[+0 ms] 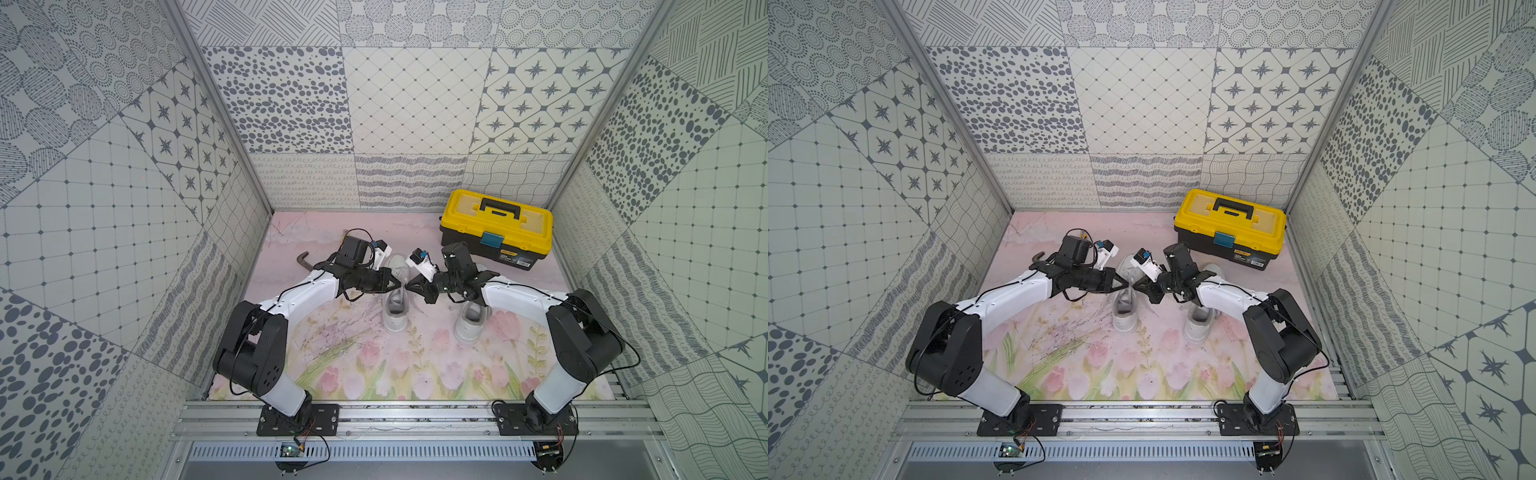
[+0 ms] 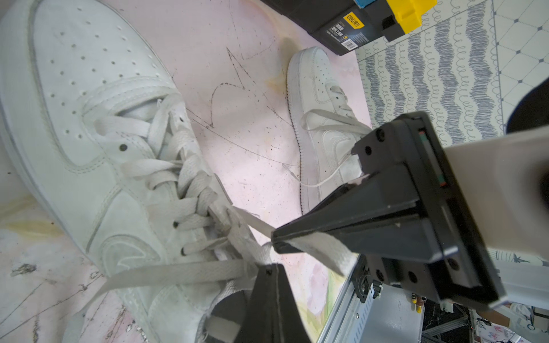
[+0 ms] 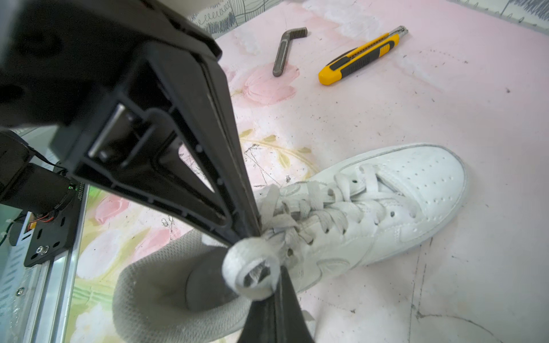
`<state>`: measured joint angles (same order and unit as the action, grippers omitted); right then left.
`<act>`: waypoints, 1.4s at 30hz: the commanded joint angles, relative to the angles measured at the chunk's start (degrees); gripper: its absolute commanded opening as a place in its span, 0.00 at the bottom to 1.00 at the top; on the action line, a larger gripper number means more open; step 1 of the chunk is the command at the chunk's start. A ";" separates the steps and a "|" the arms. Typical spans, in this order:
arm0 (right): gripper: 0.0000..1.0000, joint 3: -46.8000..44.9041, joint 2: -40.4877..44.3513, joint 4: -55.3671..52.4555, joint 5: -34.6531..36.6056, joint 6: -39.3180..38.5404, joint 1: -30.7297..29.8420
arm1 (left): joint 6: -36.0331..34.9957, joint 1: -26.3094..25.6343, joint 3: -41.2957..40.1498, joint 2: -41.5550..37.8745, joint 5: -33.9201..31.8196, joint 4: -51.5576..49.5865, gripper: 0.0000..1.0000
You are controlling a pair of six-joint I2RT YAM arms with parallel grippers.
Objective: Tie the shoes
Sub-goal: Tie the shoelace on the shoe.
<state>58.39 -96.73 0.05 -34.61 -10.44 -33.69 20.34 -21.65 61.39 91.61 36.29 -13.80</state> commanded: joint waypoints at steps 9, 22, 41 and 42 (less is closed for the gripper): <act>0.09 -0.58 0.40 2.38 0.10 0.54 0.38 | -1.44 -1.46 -0.17 -2.79 0.67 -2.86 0.28; 0.10 -0.50 0.01 2.83 -0.28 0.83 0.35 | -0.44 0.57 -0.45 -8.40 -2.80 -7.06 0.44; 0.14 -0.60 0.13 2.57 0.33 0.59 0.29 | 0.49 1.87 0.51 -5.68 -1.22 -7.18 0.25; 0.13 -0.65 0.20 2.58 0.33 0.59 0.29 | 0.49 1.87 1.36 -3.86 -0.44 -7.11 0.22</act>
<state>58.26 -96.73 0.69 -34.22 -9.65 -33.41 21.06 -20.62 61.25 84.05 33.01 -21.39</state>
